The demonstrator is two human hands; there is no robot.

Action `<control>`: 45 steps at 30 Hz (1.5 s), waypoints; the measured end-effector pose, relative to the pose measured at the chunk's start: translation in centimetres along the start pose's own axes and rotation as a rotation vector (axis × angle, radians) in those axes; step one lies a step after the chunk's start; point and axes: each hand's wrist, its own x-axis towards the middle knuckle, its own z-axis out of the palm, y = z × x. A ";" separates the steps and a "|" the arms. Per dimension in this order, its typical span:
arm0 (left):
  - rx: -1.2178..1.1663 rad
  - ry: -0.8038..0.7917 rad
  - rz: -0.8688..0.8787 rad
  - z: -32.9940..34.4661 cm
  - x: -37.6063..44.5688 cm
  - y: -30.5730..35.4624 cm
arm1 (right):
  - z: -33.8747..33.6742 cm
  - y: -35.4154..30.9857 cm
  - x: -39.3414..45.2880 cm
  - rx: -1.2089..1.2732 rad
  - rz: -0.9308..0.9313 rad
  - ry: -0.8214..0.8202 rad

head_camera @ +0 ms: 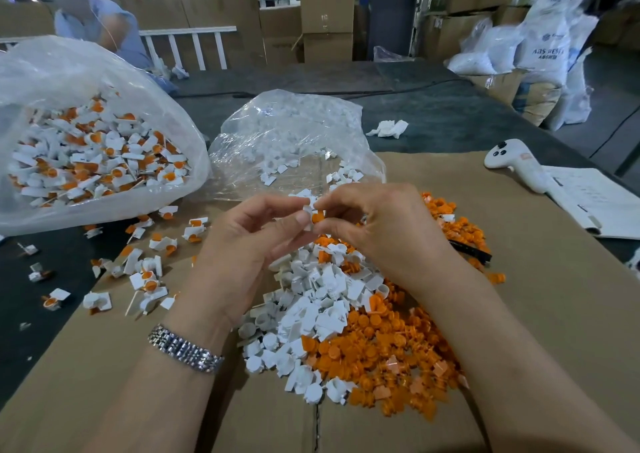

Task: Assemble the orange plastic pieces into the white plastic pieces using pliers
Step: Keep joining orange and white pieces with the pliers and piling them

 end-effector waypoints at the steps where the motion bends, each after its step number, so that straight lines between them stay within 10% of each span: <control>1: 0.003 0.018 -0.006 0.1 0.0 0.0 | 0.1 0.0 0.0 -0.021 -0.008 0.000; 28: 0.166 0.060 -0.092 0.3 -0.1 0.4 | 0.8 -0.5 0.3 -0.192 -0.021 -0.136; 38: -0.007 0.120 -0.102 -0.1 0.3 0.5 | -2.0 4.5 -0.2 -0.552 0.649 -0.300; 45: -0.029 0.146 -0.098 -0.2 0.7 0.3 | -1.6 4.2 -0.2 -0.628 0.593 -0.394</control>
